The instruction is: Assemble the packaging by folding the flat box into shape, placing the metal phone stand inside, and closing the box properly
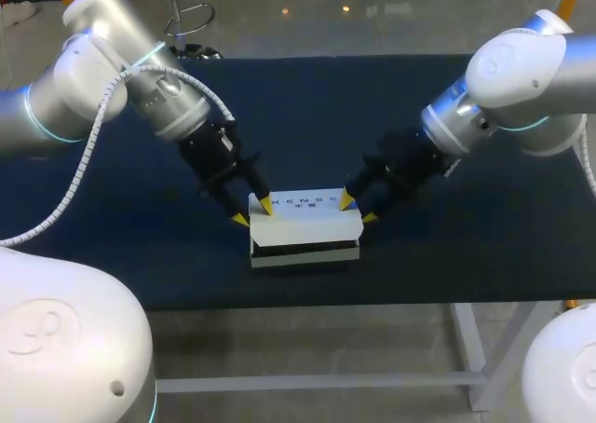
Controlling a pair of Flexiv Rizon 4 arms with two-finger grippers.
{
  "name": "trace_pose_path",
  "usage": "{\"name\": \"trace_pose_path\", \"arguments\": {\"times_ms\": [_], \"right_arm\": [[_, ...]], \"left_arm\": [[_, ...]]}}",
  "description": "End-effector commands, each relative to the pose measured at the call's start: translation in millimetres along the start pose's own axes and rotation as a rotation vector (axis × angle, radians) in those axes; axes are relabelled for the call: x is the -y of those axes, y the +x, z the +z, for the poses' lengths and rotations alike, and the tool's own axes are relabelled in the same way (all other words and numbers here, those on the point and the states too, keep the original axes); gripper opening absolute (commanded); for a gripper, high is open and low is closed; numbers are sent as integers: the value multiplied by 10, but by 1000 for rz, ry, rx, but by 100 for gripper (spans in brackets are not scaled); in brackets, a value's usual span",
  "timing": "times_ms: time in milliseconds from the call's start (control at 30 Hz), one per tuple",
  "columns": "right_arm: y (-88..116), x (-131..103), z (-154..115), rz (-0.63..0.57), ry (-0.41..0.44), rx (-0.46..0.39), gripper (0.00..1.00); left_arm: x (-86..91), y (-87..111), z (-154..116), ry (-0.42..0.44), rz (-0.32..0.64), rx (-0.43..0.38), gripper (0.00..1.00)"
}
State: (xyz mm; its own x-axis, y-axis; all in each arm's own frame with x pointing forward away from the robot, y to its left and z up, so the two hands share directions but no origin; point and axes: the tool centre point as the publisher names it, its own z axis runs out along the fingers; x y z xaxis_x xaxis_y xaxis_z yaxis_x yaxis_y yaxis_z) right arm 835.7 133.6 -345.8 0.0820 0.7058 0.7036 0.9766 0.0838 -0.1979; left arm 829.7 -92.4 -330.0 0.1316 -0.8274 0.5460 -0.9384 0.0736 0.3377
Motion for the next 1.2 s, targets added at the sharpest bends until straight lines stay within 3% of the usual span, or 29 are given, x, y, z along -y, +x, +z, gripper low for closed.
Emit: {"name": "trace_pose_path", "arguments": {"times_ms": [33,1200], "right_arm": [[62,-39,32,3,18,-7,50],[152,-95,-58,30,77,-32,50]], "left_arm": [[71,77,15,-35,0,0,49],[84,189,-96,-132,-52,1,49]]}}
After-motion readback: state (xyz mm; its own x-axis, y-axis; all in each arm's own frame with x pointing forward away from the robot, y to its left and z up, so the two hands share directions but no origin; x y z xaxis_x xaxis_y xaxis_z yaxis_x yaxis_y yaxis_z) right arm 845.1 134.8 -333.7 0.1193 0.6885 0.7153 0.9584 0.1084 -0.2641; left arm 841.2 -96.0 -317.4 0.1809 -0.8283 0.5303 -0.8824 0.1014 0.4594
